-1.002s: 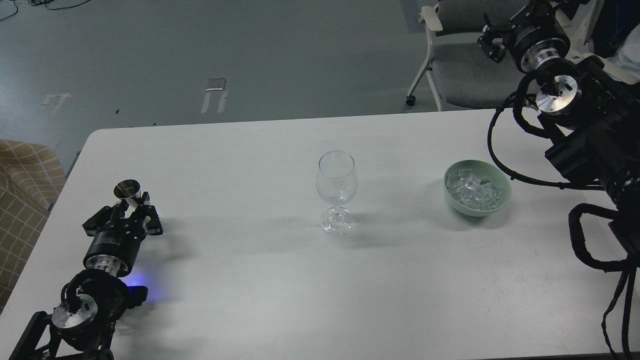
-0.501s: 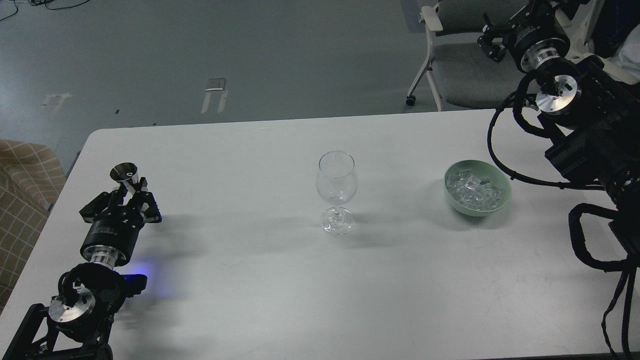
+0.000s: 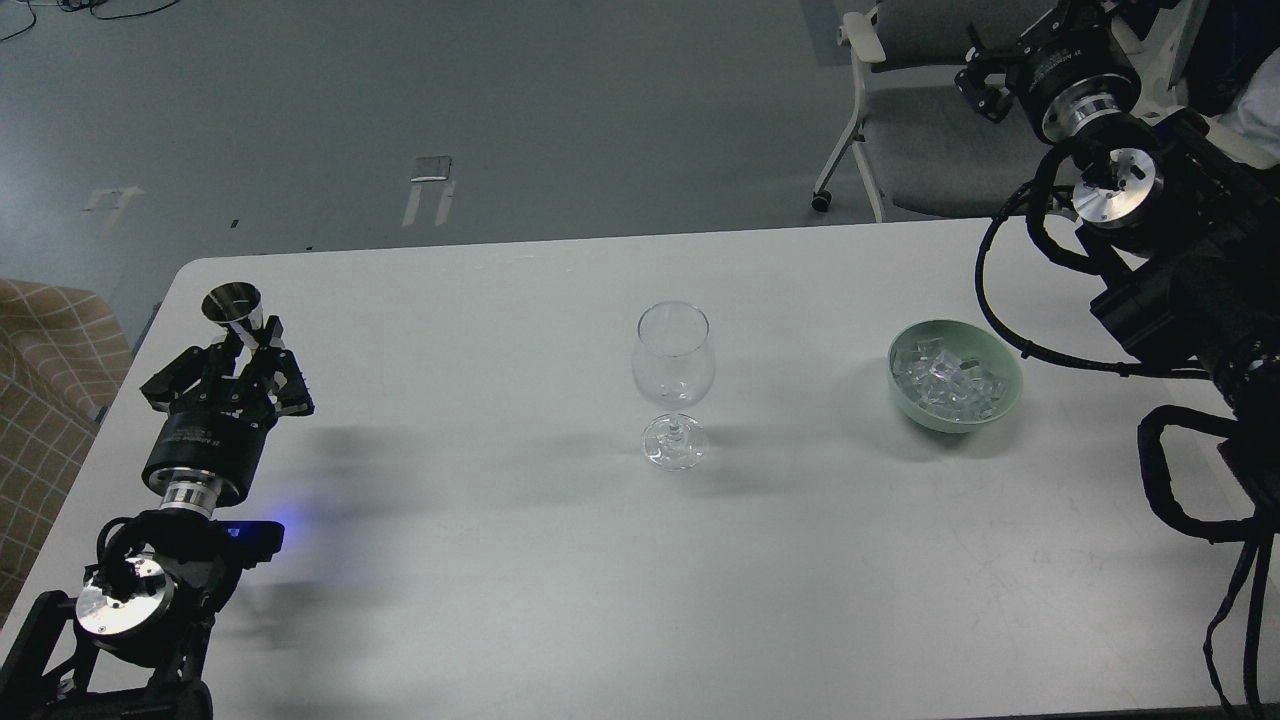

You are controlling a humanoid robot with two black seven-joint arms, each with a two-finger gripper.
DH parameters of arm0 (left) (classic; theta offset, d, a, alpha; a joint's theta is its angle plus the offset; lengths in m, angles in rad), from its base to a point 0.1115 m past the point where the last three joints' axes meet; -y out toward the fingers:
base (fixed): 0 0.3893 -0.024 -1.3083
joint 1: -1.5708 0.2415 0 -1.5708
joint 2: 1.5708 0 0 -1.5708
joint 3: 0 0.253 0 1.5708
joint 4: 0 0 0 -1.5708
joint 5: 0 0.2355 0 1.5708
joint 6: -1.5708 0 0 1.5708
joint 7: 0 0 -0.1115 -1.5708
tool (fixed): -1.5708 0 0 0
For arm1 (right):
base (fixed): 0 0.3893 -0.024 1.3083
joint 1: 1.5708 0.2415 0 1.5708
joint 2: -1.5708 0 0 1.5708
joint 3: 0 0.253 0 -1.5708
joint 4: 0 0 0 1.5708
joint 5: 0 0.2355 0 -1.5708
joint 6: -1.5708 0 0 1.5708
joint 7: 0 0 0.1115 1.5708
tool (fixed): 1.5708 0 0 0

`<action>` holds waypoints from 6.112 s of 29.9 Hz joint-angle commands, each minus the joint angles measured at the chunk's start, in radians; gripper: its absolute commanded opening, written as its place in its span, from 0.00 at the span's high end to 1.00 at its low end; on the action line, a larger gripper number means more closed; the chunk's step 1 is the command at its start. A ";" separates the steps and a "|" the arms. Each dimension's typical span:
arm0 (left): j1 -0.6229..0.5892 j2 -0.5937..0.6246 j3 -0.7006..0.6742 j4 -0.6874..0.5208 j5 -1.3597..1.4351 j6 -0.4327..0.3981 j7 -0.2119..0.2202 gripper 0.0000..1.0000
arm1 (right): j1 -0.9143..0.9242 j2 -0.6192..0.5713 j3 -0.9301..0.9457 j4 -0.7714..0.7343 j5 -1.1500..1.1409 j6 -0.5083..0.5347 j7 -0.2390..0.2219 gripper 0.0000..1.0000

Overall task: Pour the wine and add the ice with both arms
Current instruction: 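Lift the jigger off the table with the left gripper, then carry the jigger with the left gripper over the wine glass, then tilt the jigger above the glass rim to pour with the left gripper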

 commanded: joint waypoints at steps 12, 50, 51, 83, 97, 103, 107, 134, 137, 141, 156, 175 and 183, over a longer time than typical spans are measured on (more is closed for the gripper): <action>0.016 0.011 0.010 -0.036 0.002 -0.025 0.005 0.92 | -0.005 -0.001 0.000 0.000 0.000 0.000 0.000 0.00; -0.031 0.038 0.246 -0.146 -0.001 0.024 0.049 1.00 | -0.008 -0.001 -0.028 0.005 0.002 0.006 0.000 0.00; -0.038 0.029 0.246 -0.146 -0.001 0.030 0.049 1.00 | -0.008 -0.001 -0.028 0.005 0.002 0.006 0.000 0.00; -0.189 -0.072 0.386 -0.137 0.003 0.188 0.126 1.00 | -0.046 -0.004 -0.026 0.005 0.002 0.011 0.003 0.00; -0.232 -0.054 0.417 -0.145 0.104 0.230 0.160 1.00 | -0.042 -0.006 -0.026 0.005 0.002 0.011 0.002 0.00; -0.275 -0.061 0.418 -0.148 0.104 0.254 0.172 1.00 | -0.042 -0.006 -0.026 0.005 0.002 0.011 0.002 0.00; -0.288 -0.067 0.430 -0.148 0.106 0.260 0.172 1.00 | -0.042 -0.006 -0.026 0.005 0.002 0.011 0.002 0.00; -0.298 -0.049 0.470 -0.177 0.241 0.263 0.196 1.00 | -0.039 -0.006 -0.025 0.003 0.002 0.012 0.002 0.00; -0.298 -0.049 0.472 -0.177 0.262 0.263 0.196 1.00 | -0.039 -0.006 -0.025 0.003 0.002 0.012 0.002 0.00; -0.298 -0.054 0.472 -0.175 0.330 0.260 0.195 1.00 | -0.039 -0.004 -0.025 0.003 0.002 0.012 0.002 0.00; -0.291 -0.054 0.473 -0.195 0.417 0.248 0.193 1.00 | -0.036 -0.006 -0.025 0.003 0.002 0.012 0.002 0.00; -0.298 -0.051 0.480 -0.217 0.557 0.234 0.190 1.00 | -0.034 0.002 -0.025 0.003 0.002 0.012 0.000 0.00; -0.302 -0.054 0.481 -0.240 0.612 0.237 0.192 1.00 | -0.034 0.004 -0.025 0.005 0.002 0.011 0.002 0.00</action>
